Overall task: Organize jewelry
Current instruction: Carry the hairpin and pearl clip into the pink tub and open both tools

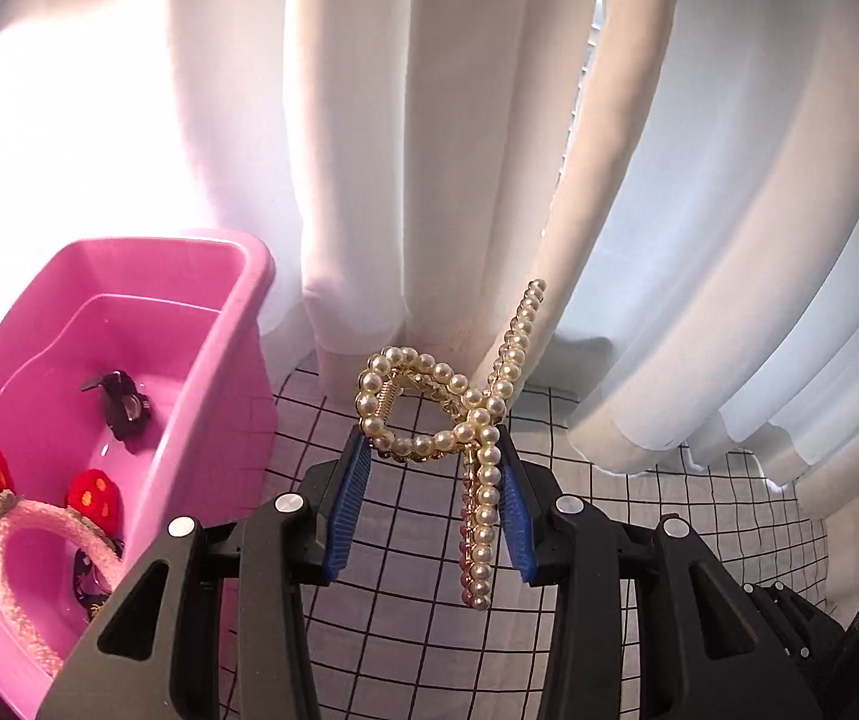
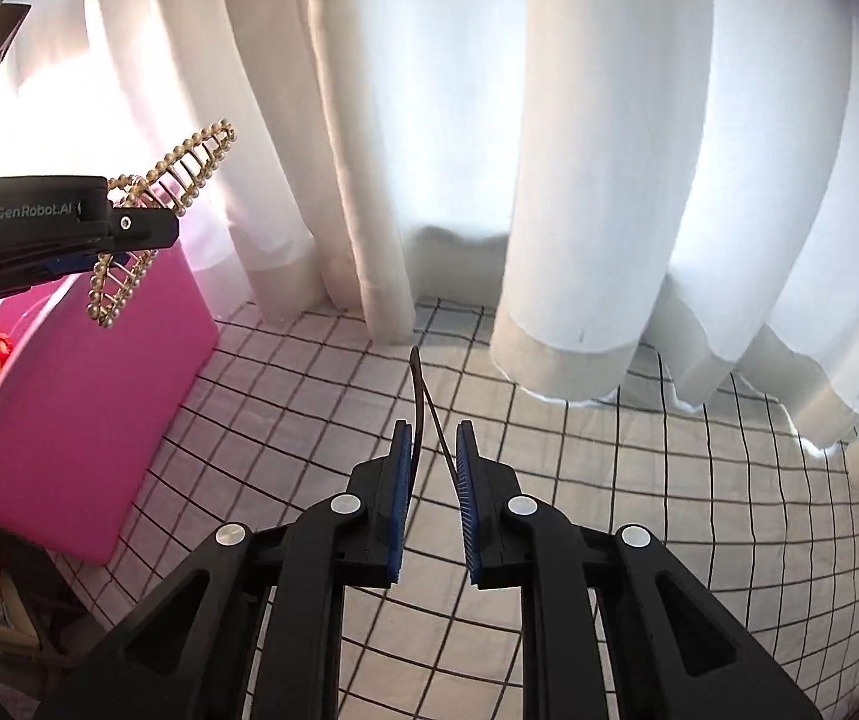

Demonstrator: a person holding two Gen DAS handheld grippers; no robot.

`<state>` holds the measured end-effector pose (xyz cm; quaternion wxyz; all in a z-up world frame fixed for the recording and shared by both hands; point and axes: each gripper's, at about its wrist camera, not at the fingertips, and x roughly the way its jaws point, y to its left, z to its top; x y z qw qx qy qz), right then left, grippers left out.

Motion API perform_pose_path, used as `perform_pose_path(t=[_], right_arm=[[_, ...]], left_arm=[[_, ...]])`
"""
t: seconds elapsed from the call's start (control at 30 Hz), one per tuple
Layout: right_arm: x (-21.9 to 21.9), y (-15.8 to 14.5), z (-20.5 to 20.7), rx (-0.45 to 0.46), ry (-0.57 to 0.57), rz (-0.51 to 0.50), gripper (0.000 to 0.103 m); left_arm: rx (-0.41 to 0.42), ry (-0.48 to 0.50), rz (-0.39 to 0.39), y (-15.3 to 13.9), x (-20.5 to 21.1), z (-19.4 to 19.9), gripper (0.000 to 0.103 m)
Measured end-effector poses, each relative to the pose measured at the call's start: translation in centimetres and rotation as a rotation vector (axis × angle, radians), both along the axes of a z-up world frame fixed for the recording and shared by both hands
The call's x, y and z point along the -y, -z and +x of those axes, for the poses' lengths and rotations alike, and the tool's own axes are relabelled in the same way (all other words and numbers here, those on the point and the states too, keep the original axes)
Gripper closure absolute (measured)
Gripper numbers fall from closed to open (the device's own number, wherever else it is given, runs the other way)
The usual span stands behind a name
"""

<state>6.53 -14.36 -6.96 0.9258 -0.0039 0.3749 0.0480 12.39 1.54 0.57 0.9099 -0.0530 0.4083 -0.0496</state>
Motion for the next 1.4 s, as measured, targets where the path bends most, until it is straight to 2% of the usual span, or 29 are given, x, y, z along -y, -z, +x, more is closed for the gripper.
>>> perform_pose_path(t=[0.2,0.3,0.4,0.6,0.77,1.0,1.13,1.2,1.23,1.27,1.3,1.33,1.4], right_arm=[[-6.2,-6.2,1.0,0.115,-0.16,0.032,0.088],[-10.3,-8.2,1.5,0.147,-0.259,0.051,0.088],[-14.5,-9.1,2.1,0.14,-0.359,0.072,0.088],[-22.4,-8.2,3.6,0.064,-0.507,0.057,0.088],[-26.8,-6.4,4.7,-0.013,-0.557,0.039,0.088],[-29.0,-4.6,5.9,-0.076,-0.553,0.006,0.088],[-29.6,-3.8,6.6,-0.103,-0.547,-0.004,0.084],[-29.7,-3.7,6.9,-0.125,-0.546,0.001,0.074],[-29.7,-3.7,7.0,-0.133,-0.547,0.004,0.068],[-29.7,-3.8,7.0,-0.133,-0.544,-0.001,0.05],[-29.7,-3.9,7.0,-0.129,-0.542,0.0,0.041],[-29.6,-4.1,7.0,-0.125,-0.539,0.006,0.041],[-29.3,-4.4,7.0,-0.124,-0.528,0.016,0.041]], left_arm=[[0.052,-0.123,0.01,-4.9,-7.0,-2.8,0.064],[0.062,-0.201,0.057,-5.8,-10.5,-4.1,0.063],[0.033,-0.274,0.089,-5.4,-14.1,-5.1,0.063],[-0.075,-0.394,0.111,-2.2,-20.2,-6.3,0.063],[-0.131,-0.429,0.099,0.0,-22.2,-6.4,0.063],[-0.173,-0.45,0.088,1.8,-23.4,-6.1,0.063],[-0.181,-0.463,0.084,2.2,-24.1,-6.1,0.061],[-0.171,-0.472,0.083,2.1,-24.4,-6.3,0.061],[-0.169,-0.473,0.086,2.0,-24.4,-6.3,0.056],[-0.167,-0.47,0.083,1.8,-24.4,-6.4,0.052],[-0.163,-0.475,0.092,1.7,-24.4,-6.4,0.047],[-0.157,-0.482,0.107,1.5,-24.4,-6.5,0.039],[-0.143,-0.487,0.107,1.2,-24.5,-6.8,0.03]])
